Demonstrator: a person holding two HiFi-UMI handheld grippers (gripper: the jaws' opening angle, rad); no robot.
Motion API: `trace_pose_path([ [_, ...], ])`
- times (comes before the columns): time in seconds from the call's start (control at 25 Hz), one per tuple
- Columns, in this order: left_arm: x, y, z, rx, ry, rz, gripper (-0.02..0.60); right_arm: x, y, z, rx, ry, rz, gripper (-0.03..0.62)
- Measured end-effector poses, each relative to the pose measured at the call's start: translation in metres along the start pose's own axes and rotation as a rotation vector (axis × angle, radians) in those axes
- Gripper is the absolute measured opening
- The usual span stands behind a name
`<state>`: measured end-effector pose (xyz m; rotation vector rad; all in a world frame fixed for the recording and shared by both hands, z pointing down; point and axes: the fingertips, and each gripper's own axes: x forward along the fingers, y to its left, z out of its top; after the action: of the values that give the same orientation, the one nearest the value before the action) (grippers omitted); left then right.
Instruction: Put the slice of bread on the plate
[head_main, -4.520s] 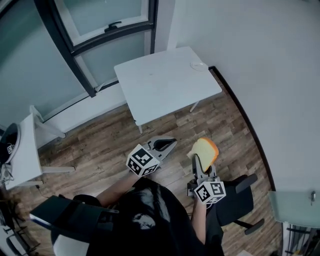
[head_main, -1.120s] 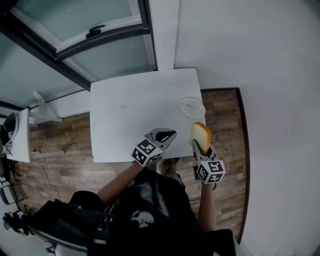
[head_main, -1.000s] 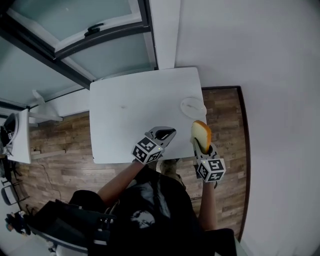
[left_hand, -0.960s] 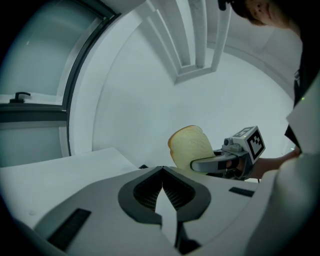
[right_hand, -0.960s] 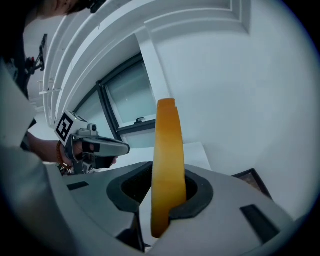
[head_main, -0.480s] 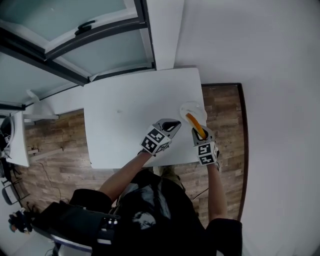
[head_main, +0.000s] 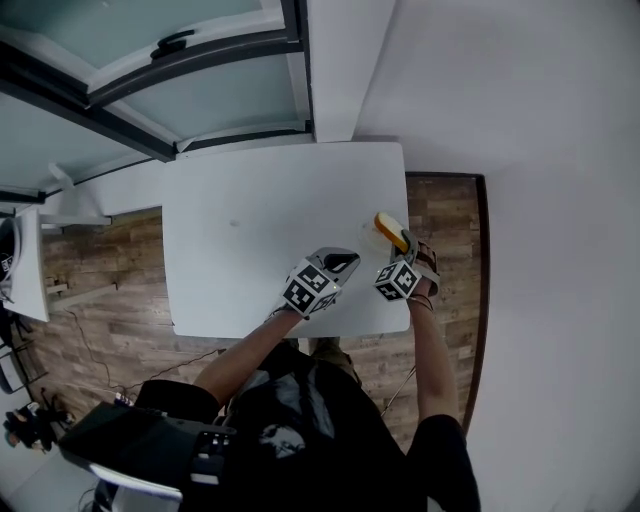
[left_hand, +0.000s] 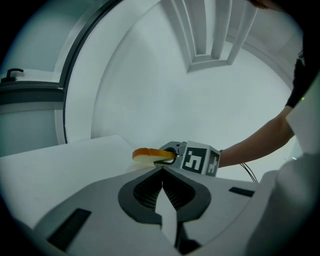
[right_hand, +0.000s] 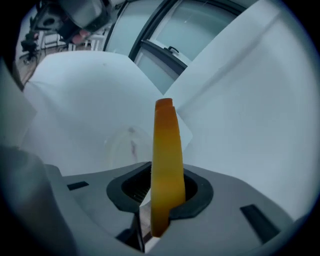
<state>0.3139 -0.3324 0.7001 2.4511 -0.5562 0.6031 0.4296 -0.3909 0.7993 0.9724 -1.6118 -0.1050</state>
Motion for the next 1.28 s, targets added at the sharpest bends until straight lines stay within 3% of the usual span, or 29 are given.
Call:
trace_pose_path([
  [0.08,-0.002,-0.002,-0.003,-0.002,0.006,-0.005,0.005,0.01,-0.008,-0.004,-0.042,0.045,-0.051,0.1],
  [0.16,-0.003,-0.004,-0.006,-0.001,0.017,-0.012,0.005,0.018,-0.003,-0.009,-0.091,0.074,-0.042,0.1],
  [0.24,-0.004,-0.007,-0.01,-0.004,0.026,-0.019,0.005,0.023,0.011,-0.014,-0.12,0.092,0.021,0.1],
  [0.52,-0.004,-0.005,-0.013,-0.028,0.037,-0.034,0.005,0.011,0.054,-0.021,-0.045,0.131,0.339,0.289],
  [0.72,-0.002,-0.002,-0.012,-0.045,0.043,-0.042,0.005,-0.002,0.06,-0.027,0.019,0.165,0.419,0.336],
  [1.0,-0.006,-0.014,-0.02,-0.041,0.06,-0.051,0.005,-0.028,0.068,-0.051,0.16,0.198,0.387,0.337],
  [1.2,-0.012,-0.024,-0.019,-0.029,0.048,-0.066,0.005,-0.063,0.062,-0.057,0.437,0.121,0.301,0.333],
  [1.28,-0.019,-0.028,-0.015,-0.015,0.033,-0.069,0.005,-0.091,0.051,-0.044,0.572,0.023,0.238,0.243],
])
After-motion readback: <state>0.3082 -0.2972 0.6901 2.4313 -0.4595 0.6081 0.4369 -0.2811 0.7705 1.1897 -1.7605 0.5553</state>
